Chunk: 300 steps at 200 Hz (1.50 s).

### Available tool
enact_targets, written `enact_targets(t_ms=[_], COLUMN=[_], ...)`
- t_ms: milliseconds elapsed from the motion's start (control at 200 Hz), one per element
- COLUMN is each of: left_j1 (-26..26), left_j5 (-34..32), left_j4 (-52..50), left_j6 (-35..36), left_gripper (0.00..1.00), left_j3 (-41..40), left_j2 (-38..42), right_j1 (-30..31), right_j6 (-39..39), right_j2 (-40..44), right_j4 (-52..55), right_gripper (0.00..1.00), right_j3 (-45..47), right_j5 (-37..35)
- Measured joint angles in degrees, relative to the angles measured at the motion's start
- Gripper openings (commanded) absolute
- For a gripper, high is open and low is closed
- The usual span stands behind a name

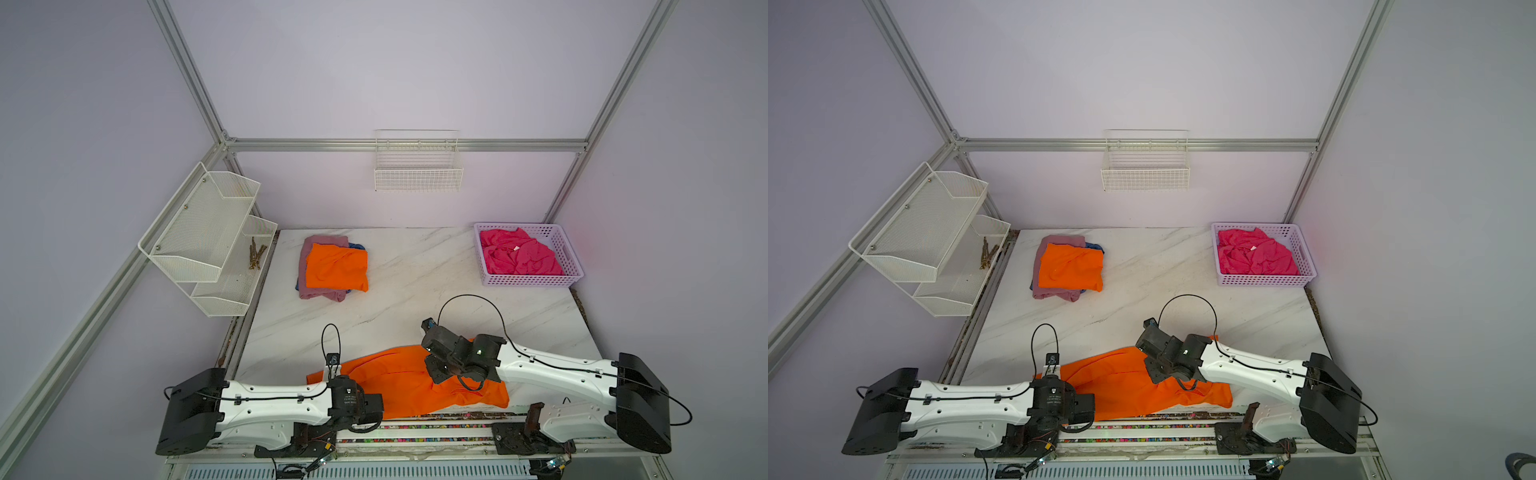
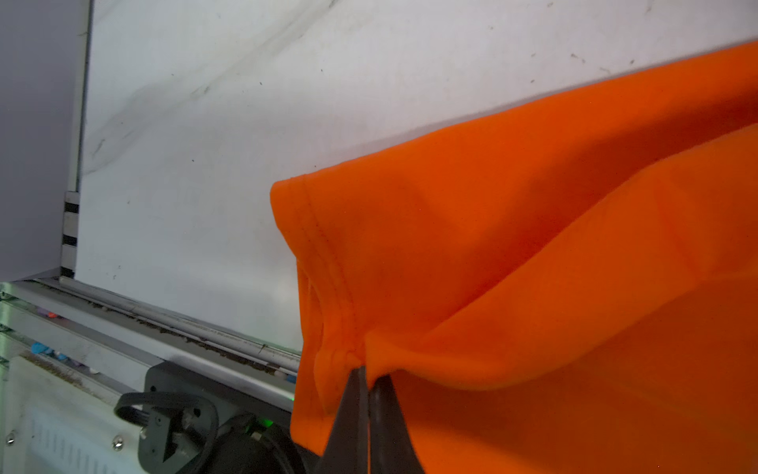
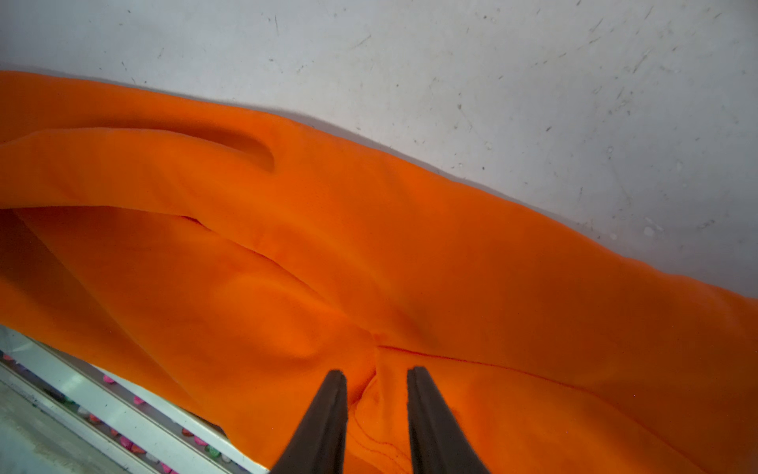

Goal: Fold and stack t-shirts
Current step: Smooth out the T-shirt at the center of the board.

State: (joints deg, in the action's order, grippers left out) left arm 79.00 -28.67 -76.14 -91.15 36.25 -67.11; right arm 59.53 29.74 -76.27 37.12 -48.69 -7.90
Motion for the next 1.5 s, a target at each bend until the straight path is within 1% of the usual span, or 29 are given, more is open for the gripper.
enact_targets(t_ms=[140, 335, 400, 515, 640, 785, 940, 1135, 1260, 1370, 1500], left_j1=[-0.13, -0.68, -2.40, -7.10, -12.37, -17.49, -21.64, -28.11, -32.63, -34.75, -35.06], left_j5=[-1.60, -3.39, -4.07, -5.64, -7.76, -10.54, -12.55, -15.19, -16.35, -17.29, -18.05], left_j4=[-3.26, -7.41, -9.55, -13.31, -15.28, -14.95, -11.78, -8.13, -6.88, -5.79, -4.74], left_j6=[-1.40, -3.96, -5.42, -7.32, -7.23, -2.47, 3.39, 11.13, 14.75, 18.47, 21.84], left_gripper=[0.00, 0.00, 0.00, 0.00, 0.00, 0.00, 0.00, 0.00, 0.00, 0.00, 0.00], left_j3=[4.96, 8.04, 8.96, 10.27, 12.98, 15.98, 16.70, 16.79, 16.94, 17.84, 19.02], left_j2=[-3.50, -6.12, -5.90, -4.79, -4.81, -8.00, -11.21, -11.52, -10.93, -9.99, -10.80], right_j1=[0.00, 0.00, 0.00, 0.00, 0.00, 0.00, 0.00, 0.00, 0.00, 0.00, 0.00], right_j6=[0.00, 0.00, 0.00, 0.00, -0.02, -0.02, 0.00, 0.00, 0.00, 0.00, 0.00], right_j2=[0.00, 0.00, 0.00, 0.00, 0.00, 0.02, 0.55, 1.40, 1.40, 1.40, 1.40], right_j4=[-0.04, -0.15, -0.31, -0.46, -0.70, -0.70, -0.70, -0.66, -0.63, -0.59, -0.55], right_gripper=[0.32, 0.32, 0.32, 0.32, 0.31, 0.32, 0.32, 0.32, 0.32, 0.32, 0.32], right_j3=[0.00, 0.00, 0.00, 0.00, 0.07, 0.09, 0.11, 0.37, 0.37, 0.39, 0.39], right_j5=[0.22, 0.28, 0.28, 0.52, 1.01, 0.96, 0.94, 0.90, 0.90, 0.90, 0.90])
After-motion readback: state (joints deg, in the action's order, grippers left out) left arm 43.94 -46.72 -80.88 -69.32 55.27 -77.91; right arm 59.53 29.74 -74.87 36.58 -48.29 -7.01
